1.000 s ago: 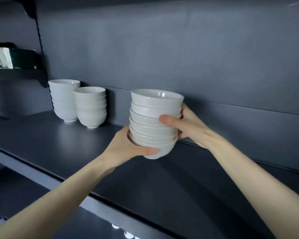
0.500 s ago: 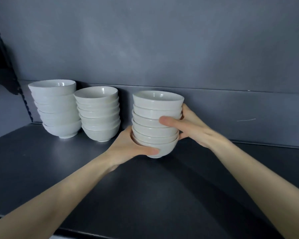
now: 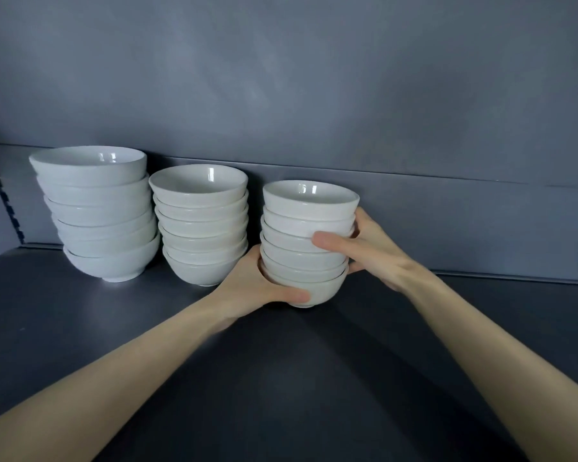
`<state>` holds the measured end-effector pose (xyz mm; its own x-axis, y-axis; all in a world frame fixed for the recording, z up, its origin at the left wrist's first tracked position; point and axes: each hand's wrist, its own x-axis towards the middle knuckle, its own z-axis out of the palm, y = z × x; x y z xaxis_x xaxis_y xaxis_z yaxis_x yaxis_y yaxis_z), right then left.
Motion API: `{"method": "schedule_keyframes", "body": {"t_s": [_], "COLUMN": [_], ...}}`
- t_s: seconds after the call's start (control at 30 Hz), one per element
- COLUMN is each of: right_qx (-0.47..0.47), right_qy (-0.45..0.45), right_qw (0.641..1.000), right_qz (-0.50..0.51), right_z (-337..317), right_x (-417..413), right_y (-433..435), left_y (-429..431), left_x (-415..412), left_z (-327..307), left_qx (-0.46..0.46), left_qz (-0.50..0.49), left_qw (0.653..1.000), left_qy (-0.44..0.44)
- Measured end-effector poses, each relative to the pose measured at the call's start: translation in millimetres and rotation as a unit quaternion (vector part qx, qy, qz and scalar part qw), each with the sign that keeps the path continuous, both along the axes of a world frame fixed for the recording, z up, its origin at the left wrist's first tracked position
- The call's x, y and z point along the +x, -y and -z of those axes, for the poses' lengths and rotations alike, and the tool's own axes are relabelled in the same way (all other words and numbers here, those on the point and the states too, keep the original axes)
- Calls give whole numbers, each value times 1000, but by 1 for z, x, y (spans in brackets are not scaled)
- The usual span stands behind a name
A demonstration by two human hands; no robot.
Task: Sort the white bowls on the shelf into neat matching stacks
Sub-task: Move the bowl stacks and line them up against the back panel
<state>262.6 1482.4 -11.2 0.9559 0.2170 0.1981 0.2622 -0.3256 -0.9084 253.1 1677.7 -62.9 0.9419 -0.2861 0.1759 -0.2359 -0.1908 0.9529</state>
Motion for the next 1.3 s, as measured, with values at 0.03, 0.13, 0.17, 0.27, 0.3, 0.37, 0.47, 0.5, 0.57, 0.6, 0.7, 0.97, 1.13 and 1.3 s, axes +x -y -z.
{"method": "schedule_keyframes", "body": {"t_s": [0.03, 0.13, 0.17, 0.27, 0.3, 0.37, 0.47, 0.5, 0.57, 0.6, 0.7, 0.97, 1.13, 1.3], "right_qx": [-2, -1, 1, 12, 14, 18, 24, 26, 31, 35, 49, 72, 83, 84], "right_qy": [1, 5, 5, 2, 2, 3, 5, 5, 1, -3, -19, -8, -6, -2], "right_qw": [1000, 1000, 1000, 1000, 1000, 1000, 1000, 1000, 999, 999, 998, 997, 996, 996], "right_qz": [3, 12, 14, 17, 14, 9, 16, 15, 8, 2, -23, -7, 19, 32], "right_z": [1, 4, 5, 8, 9, 11, 14, 15, 16, 17, 19, 24, 25, 25], "right_x": [1, 3, 3, 3, 3, 3, 4, 5, 5, 6, 7, 12, 16, 18], "right_y": [-1, -2, -2, -2, -2, -1, 0, 0, 1, 3, 9, 10, 5, 1], "left_y": [-1, -3, -4, -4, -4, -4, -5, -4, -3, -3, -3, -2, -1, -2], "left_x": [2, 8, 9, 10, 10, 11, 12, 12, 10, 9, 7, 8, 11, 15], "left_z": [1, 3, 4, 9, 10, 15, 23, 24, 25, 26, 27, 27, 28, 31], "left_qx": [0, -5, -6, -13, -12, -11, -21, -23, -21, -20, -20, -50, -61, -68], "left_qz": [3, 10, 12, 19, 15, -4, -37, -47, -64, -71, -87, -108, -98, -105], "left_qw": [1000, 1000, 1000, 1000, 1000, 1000, 998, 998, 996, 995, 993, 989, 990, 989], "left_qy": [0, 2, 1, 8, 14, 25, 36, 42, 57, 64, 78, 83, 86, 81]}}
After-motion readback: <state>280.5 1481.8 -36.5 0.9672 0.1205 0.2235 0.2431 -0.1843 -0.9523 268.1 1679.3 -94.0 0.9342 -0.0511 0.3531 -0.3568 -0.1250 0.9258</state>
